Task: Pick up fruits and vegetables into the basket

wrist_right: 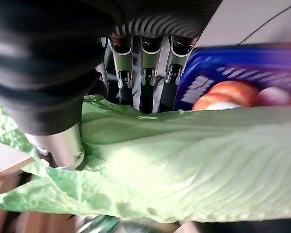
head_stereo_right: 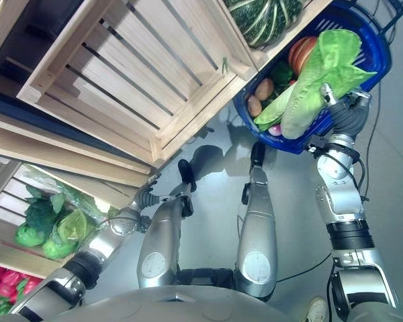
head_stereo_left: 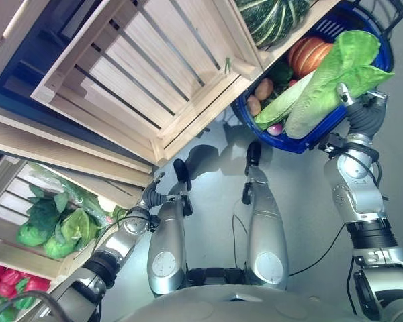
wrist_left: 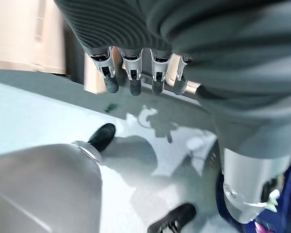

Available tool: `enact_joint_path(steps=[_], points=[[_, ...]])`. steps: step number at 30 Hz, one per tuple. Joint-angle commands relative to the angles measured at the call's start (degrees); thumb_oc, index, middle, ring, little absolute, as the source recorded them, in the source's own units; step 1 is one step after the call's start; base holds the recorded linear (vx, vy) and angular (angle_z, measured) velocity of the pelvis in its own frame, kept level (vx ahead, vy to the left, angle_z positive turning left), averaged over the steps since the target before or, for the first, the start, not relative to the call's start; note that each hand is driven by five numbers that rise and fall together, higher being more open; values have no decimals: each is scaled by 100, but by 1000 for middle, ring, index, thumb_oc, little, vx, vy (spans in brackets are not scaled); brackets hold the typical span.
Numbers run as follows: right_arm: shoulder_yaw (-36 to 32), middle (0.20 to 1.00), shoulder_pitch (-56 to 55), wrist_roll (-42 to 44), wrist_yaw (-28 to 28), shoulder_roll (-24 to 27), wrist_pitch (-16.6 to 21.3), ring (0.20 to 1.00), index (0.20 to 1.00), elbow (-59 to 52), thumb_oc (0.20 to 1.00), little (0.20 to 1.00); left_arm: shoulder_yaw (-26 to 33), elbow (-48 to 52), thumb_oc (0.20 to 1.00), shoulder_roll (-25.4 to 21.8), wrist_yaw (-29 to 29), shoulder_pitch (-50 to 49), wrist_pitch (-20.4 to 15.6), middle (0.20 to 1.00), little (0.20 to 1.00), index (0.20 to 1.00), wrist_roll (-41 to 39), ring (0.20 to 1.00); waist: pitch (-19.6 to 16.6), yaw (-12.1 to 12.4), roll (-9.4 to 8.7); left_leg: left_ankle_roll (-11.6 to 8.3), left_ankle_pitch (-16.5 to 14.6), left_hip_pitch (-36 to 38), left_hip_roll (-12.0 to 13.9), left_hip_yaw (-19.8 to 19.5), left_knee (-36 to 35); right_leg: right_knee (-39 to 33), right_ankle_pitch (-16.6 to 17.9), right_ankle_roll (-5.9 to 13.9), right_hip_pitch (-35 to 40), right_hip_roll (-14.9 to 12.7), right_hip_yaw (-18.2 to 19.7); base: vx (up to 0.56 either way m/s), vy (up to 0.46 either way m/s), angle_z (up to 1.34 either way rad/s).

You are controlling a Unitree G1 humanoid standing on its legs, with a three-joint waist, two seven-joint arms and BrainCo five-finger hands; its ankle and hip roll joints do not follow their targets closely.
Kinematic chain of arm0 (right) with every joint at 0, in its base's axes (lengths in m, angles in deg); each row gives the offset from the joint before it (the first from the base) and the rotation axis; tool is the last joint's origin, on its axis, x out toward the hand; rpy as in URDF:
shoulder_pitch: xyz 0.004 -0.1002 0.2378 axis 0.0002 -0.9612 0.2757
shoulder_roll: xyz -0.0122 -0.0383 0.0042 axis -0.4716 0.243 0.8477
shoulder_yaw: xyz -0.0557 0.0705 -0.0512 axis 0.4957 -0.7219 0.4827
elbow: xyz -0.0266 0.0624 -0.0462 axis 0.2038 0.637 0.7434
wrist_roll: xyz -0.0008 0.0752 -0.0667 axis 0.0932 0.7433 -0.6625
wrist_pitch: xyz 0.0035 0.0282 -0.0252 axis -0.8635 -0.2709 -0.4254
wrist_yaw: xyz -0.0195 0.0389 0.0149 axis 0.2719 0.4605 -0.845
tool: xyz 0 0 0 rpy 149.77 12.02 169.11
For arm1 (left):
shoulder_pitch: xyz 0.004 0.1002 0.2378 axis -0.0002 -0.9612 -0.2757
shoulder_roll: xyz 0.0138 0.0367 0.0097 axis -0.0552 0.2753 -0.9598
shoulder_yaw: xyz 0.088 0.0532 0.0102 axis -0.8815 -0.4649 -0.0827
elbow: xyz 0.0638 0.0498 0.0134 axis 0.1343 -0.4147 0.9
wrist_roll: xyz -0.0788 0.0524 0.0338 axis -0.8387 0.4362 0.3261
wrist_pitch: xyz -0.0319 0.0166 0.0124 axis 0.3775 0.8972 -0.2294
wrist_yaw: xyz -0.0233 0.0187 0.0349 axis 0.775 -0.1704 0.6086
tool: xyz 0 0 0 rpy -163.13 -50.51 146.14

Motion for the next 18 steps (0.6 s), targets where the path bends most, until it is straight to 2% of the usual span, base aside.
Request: enact_joint_path(steps=[1, 3, 5, 10, 11, 12, 13, 14, 18], points=[[-454, 200, 63, 510, -72, 411, 453, 200, 200, 35, 200, 200, 137, -40, 1000, -150, 85, -527, -291, 1000, 1000, 1000, -482, 1000, -260, 24, 190, 82, 125, -633, 51, -171, 538, 591, -312, 143, -71, -193, -209, -19, -65, 4], [-554, 200, 313, 738, -58, 620, 476, 200, 200, 803, 200, 200, 133, -113, 1000, -140, 264, -602, -337, 1000, 1000, 1000, -864, 1000, -260, 131, 346, 75, 162, -871, 14, -199, 594, 724, -355, 107, -309, -220, -247, -8, -83, 0], [-580, 200, 430, 794, -83, 715, 444, 200, 200, 1076, 200, 200, 139, -155, 1000, -113, 320, -629, -352, 1000, 1000, 1000, -987, 1000, -260, 171, 408, 76, 177, -987, -4, -215, 625, 792, -372, 94, -430, -231, -261, -4, -59, 8], [-654, 200, 1054, 1523, 383, 1147, 386, 200, 200, 2480, 200, 200, 202, -324, 1000, -69, 607, -742, -467, 1000, 1000, 1000, -1431, 1000, -260, 338, 656, 81, 218, -1361, -59, -266, 711, 1049, -455, 39, -846, -267, -285, 8, -63, 13], [-642, 200, 1234, 1770, 534, 1242, 327, 200, 200, 2815, 200, 200, 214, -380, 1000, -55, 673, -771, -478, 1000, 1000, 1000, -1519, 1000, -260, 382, 710, 86, 221, -1453, -72, -279, 740, 1119, -479, 23, -951, -269, -281, 88, -64, 10], [-629, 200, 1300, 1995, 651, 1286, 289, 200, 200, 3015, 200, 200, 190, -400, 1000, -56, 686, -828, -486, 1000, 1000, 1000, -1573, 1000, -260, 410, 740, 45, 69, -1397, -90, -334, 800, 1233, -653, 75, -924, -269, -219, 31, -95, 16], [-612, 200, 1580, 2482, 1005, 1421, 235, 200, 200, 3507, 200, 200, 214, -399, 1000, -72, 743, -827, -500, 1000, 1000, 1000, -1641, 1000, -260, 476, 814, 98, 208, -1639, -101, -329, 812, 1285, -540, -2, -1182, -295, -271, 99, -92, 14], [-576, 200, 1629, 2641, 1056, 1454, 136, 200, 200, 3657, 200, 200, 190, -402, 1000, -83, 759, -877, -495, 1000, 1000, 1000, -1658, 1000, -260, 496, 834, 50, 47, -1567, -115, -385, 885, 1403, -726, 52, -1135, -299, -206, 30, -91, 16], [-361, 200, 2166, 2721, 1173, 1679, -265, 200, 200, 4413, 200, 200, 137, -343, 1000, -137, 826, -892, -493, 1000, 1000, 1000, -1754, 1000, -260, 609, 976, 87, 46, -1804, -158, -458, 977, 1607, -789, 2, -1448, -302, -138, 36, -63, 11]])
